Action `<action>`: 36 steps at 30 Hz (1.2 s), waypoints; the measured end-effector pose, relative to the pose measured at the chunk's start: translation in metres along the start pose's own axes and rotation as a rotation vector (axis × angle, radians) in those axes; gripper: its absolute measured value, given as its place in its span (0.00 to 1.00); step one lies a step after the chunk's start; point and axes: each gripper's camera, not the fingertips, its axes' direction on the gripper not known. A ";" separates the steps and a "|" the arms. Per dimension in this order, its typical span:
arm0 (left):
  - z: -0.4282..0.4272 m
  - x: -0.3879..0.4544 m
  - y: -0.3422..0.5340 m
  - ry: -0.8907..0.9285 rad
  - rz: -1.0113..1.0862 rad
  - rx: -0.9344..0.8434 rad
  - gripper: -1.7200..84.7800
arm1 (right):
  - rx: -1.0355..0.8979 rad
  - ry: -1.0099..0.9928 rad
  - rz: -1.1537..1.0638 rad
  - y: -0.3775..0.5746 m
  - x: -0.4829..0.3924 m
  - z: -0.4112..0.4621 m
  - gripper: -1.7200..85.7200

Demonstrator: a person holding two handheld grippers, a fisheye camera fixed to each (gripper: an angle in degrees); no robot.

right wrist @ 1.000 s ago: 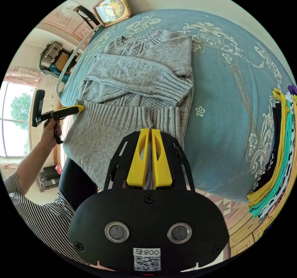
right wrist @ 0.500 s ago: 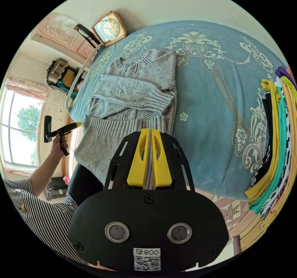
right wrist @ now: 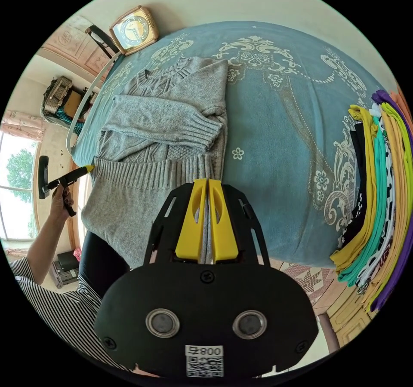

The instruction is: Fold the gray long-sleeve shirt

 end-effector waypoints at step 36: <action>0.027 0.019 0.007 -0.049 0.084 -0.032 0.03 | 0.032 0.040 0.006 0.007 -0.029 0.028 0.03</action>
